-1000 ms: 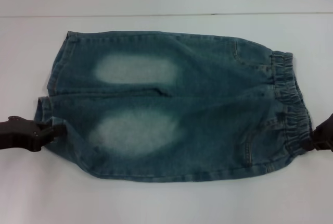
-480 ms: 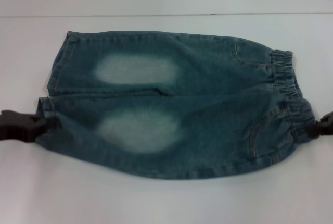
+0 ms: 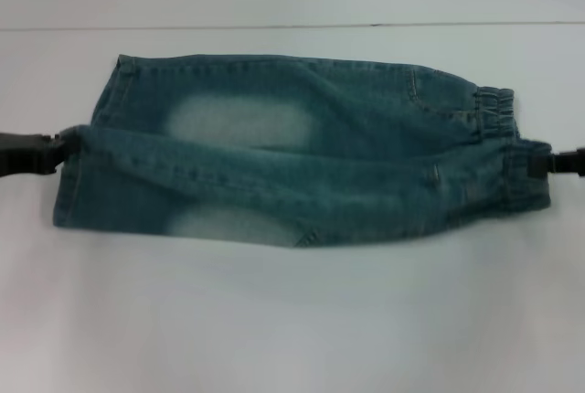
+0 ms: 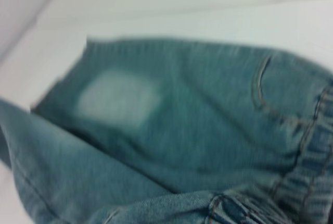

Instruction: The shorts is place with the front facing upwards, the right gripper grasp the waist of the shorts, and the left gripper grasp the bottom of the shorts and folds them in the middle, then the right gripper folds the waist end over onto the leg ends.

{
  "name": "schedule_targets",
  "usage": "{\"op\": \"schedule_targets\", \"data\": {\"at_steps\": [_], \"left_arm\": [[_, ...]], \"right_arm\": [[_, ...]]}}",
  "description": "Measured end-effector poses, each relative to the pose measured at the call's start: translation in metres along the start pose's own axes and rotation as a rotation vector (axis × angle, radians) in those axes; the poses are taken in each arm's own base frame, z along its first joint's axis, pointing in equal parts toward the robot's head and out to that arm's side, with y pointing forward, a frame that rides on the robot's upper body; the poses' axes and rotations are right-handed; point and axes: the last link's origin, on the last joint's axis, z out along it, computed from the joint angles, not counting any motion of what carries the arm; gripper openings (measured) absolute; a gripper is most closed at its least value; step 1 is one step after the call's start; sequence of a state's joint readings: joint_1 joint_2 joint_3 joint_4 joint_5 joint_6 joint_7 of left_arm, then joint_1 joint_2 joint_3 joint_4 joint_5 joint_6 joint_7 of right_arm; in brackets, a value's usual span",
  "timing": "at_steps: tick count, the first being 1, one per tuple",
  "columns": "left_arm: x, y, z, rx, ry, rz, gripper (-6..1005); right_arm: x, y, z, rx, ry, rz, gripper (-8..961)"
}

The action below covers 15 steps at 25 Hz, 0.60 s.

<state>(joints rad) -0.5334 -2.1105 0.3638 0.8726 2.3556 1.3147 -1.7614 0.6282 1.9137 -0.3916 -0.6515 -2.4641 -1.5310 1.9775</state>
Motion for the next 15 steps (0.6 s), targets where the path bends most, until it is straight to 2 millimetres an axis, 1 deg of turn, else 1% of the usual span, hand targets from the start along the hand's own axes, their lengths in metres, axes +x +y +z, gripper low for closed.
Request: {"op": "schedule_targets", "data": {"at_steps": [3, 6, 7, 15], "left_arm": [[0.006, -0.002, 0.008, 0.018, 0.014, 0.004, 18], [0.009, -0.002, 0.01, 0.026, 0.017, 0.009, 18], [0.013, -0.003, 0.013, 0.034, 0.025, 0.013, 18], [0.031, -0.005, 0.024, 0.073, 0.096, 0.001, 18]], "right_arm": [[0.0, -0.004, 0.007, 0.003, -0.063, 0.043, 60], [-0.001, -0.004, 0.014, -0.002, -0.124, 0.068, 64], [-0.001, -0.004, 0.016, -0.005, -0.148, 0.073, 65], [-0.011, -0.011, 0.032, 0.055, -0.27, 0.04, 76]]}}
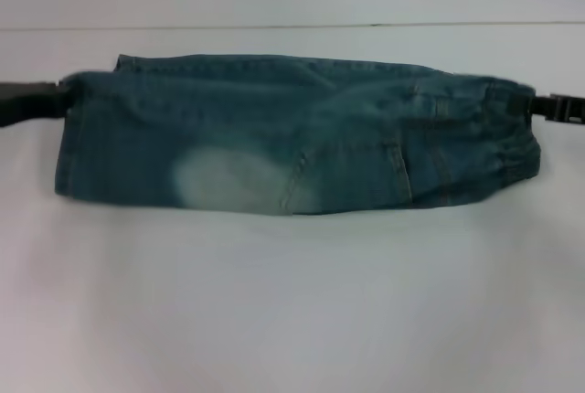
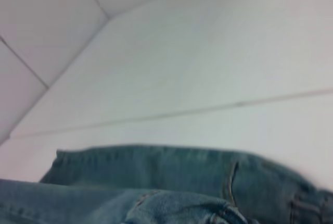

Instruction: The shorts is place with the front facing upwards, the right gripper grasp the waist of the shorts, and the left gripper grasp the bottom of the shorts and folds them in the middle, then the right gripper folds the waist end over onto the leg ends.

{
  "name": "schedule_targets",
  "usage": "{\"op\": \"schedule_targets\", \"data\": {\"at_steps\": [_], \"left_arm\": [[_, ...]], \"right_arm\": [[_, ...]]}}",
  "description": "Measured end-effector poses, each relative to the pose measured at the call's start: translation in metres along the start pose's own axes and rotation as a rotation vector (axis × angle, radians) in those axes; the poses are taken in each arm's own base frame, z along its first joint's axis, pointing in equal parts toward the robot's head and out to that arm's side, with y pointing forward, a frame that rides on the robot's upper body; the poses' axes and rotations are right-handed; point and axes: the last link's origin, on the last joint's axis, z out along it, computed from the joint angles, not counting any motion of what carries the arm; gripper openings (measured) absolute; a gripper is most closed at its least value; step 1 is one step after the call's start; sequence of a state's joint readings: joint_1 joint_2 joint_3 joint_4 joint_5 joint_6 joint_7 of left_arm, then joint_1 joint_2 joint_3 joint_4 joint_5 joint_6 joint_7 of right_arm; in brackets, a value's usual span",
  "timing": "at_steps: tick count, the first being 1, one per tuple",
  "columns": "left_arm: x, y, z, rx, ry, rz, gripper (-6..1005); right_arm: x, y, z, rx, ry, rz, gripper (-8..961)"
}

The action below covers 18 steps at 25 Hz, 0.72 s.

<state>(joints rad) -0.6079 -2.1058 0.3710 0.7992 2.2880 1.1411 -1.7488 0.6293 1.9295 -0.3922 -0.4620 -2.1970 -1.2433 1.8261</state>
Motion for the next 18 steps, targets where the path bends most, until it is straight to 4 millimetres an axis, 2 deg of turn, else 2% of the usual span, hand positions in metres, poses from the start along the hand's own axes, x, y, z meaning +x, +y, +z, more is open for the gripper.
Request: {"op": "schedule_targets", "data": {"at_steps": [5, 9, 14, 18], "left_arm": [[0.007, 0.004, 0.016, 0.024, 0.041, -0.01, 17], [0.009, 0.003, 0.028, 0.07, 0.048, -0.022, 17], [0.014, 0.006, 0.039, 0.116, 0.083, -0.001, 18], [0.02, 0.007, 0.042, 0.143, 0.128, 0.007, 17]], "right_arm": [[-0.006, -0.002, 0.008, 0.034, -0.068, -0.031, 83], [-0.004, -0.002, 0.022, 0.088, -0.08, -0.096, 89], [0.0, 0.001, 0.035, 0.126, -0.109, -0.158, 96], [-0.001, 0.0, 0.038, 0.144, -0.147, -0.171, 102]]}}
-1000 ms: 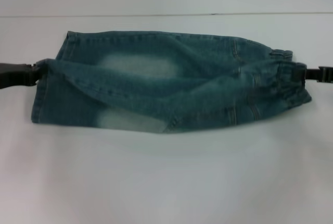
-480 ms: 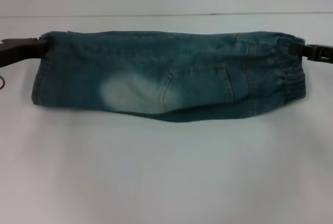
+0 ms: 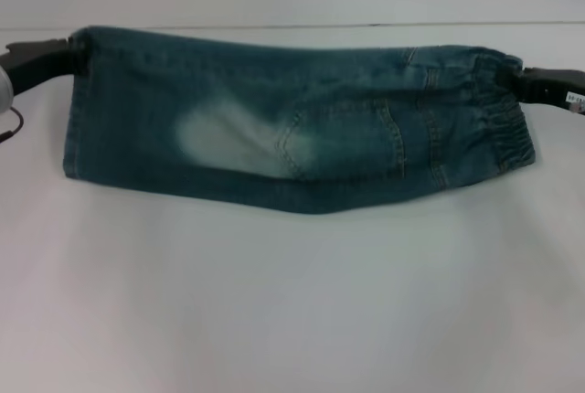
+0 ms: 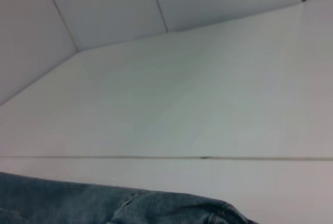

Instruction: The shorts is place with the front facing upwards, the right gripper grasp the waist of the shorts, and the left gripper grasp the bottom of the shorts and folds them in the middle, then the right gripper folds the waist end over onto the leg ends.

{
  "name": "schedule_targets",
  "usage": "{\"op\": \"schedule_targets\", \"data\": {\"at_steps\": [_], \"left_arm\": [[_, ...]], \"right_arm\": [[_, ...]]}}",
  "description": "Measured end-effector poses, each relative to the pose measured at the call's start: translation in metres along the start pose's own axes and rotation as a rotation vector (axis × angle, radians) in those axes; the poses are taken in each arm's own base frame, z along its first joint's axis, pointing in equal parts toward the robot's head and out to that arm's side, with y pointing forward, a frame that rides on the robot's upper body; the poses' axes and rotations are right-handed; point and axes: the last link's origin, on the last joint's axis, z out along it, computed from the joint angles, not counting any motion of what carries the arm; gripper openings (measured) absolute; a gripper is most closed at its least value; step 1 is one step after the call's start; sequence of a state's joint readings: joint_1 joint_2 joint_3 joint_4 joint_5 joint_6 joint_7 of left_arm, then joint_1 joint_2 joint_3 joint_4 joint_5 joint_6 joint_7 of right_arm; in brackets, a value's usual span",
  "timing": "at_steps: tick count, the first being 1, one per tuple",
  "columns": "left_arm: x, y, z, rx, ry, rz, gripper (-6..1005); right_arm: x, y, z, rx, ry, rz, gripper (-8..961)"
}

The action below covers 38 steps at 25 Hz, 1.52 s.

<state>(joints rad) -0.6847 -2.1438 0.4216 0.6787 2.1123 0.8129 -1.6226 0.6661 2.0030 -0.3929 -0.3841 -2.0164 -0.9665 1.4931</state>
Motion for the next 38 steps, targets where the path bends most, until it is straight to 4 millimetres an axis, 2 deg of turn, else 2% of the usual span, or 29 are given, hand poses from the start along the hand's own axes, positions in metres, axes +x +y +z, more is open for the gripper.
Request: {"op": "schedule_targets", "data": {"at_steps": [8, 24, 26, 33, 38], "left_arm": [[0.008, 0.001, 0.005, 0.02, 0.044, -0.028, 18], [0.002, 0.012, 0.021, 0.064, 0.065, -0.003, 35], [0.001, 0.01, 0.021, 0.096, 0.066, -0.012, 39], [-0.01, 0.0, 0.012, 0.112, 0.076, -0.043, 286], [-0.017, 0.01, 0.004, -0.002, 0.094, -0.044, 415]], "right_arm": [[-0.001, -0.001, 0.0, 0.027, -0.062, 0.034, 113], [0.004, -0.001, 0.008, 0.082, -0.06, -0.003, 135], [0.006, -0.002, 0.007, 0.089, -0.055, 0.002, 228], [0.013, -0.006, 0.0, 0.09, -0.054, 0.036, 533], [-0.001, -0.011, -0.016, 0.015, -0.077, 0.077, 694]]}}
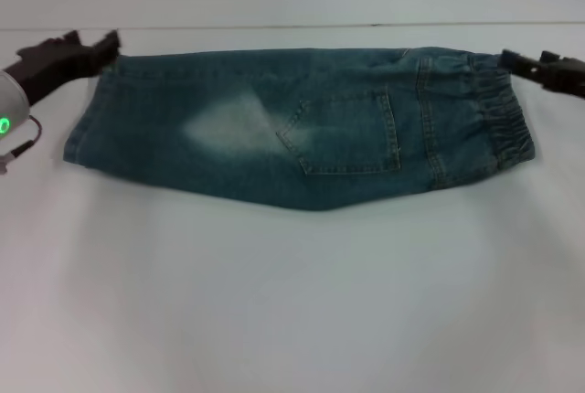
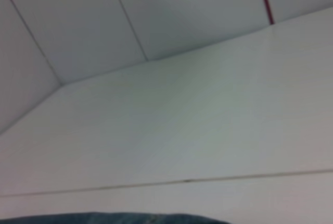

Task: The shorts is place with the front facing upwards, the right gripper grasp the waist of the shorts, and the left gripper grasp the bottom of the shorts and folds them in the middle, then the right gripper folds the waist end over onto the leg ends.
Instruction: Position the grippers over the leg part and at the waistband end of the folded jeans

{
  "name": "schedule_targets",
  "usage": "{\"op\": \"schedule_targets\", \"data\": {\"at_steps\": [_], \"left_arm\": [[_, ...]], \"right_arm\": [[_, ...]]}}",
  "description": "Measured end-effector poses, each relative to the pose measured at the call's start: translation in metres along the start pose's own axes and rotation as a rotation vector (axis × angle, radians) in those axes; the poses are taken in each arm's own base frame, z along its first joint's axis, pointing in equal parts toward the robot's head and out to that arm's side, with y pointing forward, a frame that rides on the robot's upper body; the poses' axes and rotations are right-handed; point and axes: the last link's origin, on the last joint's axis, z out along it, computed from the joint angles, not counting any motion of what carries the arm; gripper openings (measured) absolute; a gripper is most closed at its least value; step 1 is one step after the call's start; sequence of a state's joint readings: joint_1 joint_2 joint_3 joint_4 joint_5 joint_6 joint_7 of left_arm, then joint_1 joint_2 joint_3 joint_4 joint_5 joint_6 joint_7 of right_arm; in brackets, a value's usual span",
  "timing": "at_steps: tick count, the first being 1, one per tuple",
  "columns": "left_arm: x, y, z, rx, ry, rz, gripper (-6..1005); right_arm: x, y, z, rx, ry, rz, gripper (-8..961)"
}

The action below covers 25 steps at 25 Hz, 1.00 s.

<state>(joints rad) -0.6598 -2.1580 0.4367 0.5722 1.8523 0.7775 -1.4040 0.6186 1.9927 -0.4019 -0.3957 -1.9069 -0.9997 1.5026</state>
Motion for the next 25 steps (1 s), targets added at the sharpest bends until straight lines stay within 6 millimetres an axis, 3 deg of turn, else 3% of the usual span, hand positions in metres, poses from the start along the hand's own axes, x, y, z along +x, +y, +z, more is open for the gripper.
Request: {"op": "schedule_targets", "data": {"at_steps": [7, 8, 10, 12, 14, 18, 25], "left_arm": [[-0.004, 0.029, -0.022, -0.287, 0.04, 0.035, 638], [-0.006, 0.043, -0.038, -0.438, 0.038, 0.063, 672], [-0.008, 0.048, -0.044, -0.501, 0.024, 0.081, 780], [-0.012, 0.056, -0.053, -0.588, -0.011, 0.112, 887], [-0.017, 0.062, -0.059, -0.652, -0.052, 0.135, 907], [-0.027, 0.068, -0.065, -0.715, -0.137, 0.173, 948], [-0.032, 0.066, -0.062, -0.689, -0.179, 0.163, 949]], "right_arm": [[-0.044, -0.005, -0.041, -0.17, 0.112, 0.031, 867], [-0.049, -0.004, -0.046, -0.186, 0.134, 0.034, 888], [-0.061, -0.003, -0.056, -0.206, 0.187, 0.03, 930], [-0.072, 0.0, -0.063, -0.216, 0.257, 0.02, 930], [-0.081, 0.005, -0.066, -0.209, 0.335, 0.019, 931], [-0.098, 0.016, -0.059, -0.116, 0.501, -0.002, 930], [-0.088, 0.023, -0.029, -0.019, 0.626, -0.046, 929]]}}
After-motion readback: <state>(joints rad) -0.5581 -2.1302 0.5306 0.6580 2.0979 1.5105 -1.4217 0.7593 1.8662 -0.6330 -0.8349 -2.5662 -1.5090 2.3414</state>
